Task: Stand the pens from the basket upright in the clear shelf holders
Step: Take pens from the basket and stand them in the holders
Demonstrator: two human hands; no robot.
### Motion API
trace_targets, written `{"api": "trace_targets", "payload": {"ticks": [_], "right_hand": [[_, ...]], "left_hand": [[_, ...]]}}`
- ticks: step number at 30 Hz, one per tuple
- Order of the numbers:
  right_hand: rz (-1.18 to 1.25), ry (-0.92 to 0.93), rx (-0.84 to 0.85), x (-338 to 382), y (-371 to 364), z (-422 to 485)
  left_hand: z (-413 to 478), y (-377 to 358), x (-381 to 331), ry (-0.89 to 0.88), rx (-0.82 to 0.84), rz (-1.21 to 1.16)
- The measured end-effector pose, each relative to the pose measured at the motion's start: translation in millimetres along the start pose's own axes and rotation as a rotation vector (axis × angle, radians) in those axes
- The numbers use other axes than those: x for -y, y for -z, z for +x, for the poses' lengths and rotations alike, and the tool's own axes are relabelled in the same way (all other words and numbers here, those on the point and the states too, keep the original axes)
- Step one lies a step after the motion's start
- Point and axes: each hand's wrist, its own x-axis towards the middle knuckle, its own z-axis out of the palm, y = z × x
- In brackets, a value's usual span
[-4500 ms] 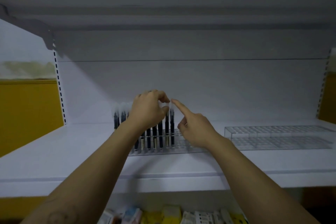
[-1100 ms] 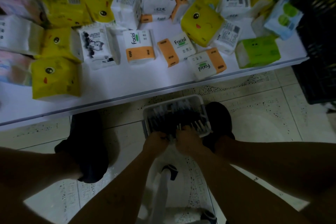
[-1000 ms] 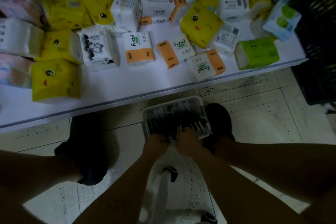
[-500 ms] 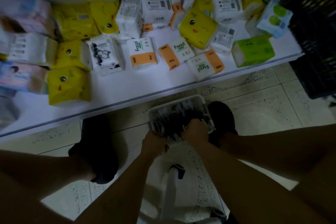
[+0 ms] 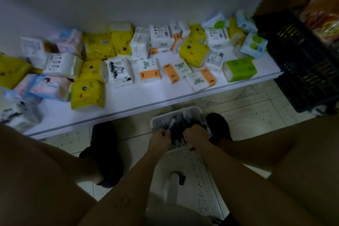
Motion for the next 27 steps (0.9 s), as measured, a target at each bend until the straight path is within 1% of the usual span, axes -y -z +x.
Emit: {"api": "trace_targets", "payload": {"ticks": [1, 2, 3, 4, 5, 6, 8, 10, 12, 14, 17, 20, 24, 27], "right_hand": [[0.063, 0.039, -0.094, -0.3, -0.4, -1.0], [0.090, 0.067, -0.103, 0.3, -0.3, -8.5], [0.141, 0.125, -0.180, -0.2, 0.7, -9.4], [0.123, 0.096, -0.195, 2.5, 5.8, -15.1], [0.180, 0.114, -0.231, 3.2, 9.2, -19.4], [0.227, 0.145, -0.256, 8.6, 14.9, -24.0], [0.247, 0.267, -0.306, 16.5, 19.4, -26.6], [0.263, 0.353, -0.296, 27.6, 27.1, -35.3], [0.352, 0.428, -0.257, 37.5, 35.1, -49.4], [0.436, 0.521, -0.245, 47.1, 41.9, -67.4], [0.576, 0.568, -0.219, 63.4, 52.9, -90.1], [0.515, 0.613, -0.285, 85.8, 68.7, -105.6], [0.437, 0.833, -0.432, 115.2, 98.3, -148.1], [0.438, 0.980, -0.559, 133.7, 115.3, -179.7]], "left_hand": [[-2.9, 0.6, -2.9, -0.055, -0.023, 0.004], [-6.1, 1.9, -6.6, -0.104, -0.040, 0.006], [-10.6, 3.9, -11.8, -0.139, -0.047, 0.000], [-14.4, 6.1, -17.2, -0.164, -0.047, -0.018], [-18.8, 9.1, -23.5, -0.184, -0.047, -0.044], [-22.9, 12.6, -30.4, -0.198, -0.052, -0.064], [-31.2, 22.3, -45.1, -0.228, -0.074, -0.088], [-41.0, 36.7, -63.4, -0.246, -0.097, -0.107], [-51.1, 53.1, -79.9, -0.277, -0.131, -0.144], [-63.9, 70.5, -93.4, -0.350, -0.114, -0.196], [-80.5, 91.7, -109.1, -0.432, -0.090, -0.208], [-94.9, 107.9, -126.5, -0.475, -0.126, -0.252], [-120.7, 131.8, -152.8, -0.592, -0.277, -0.297], [-147.3, 153.7, -173.8, -0.743, -0.382, -0.319]]}}
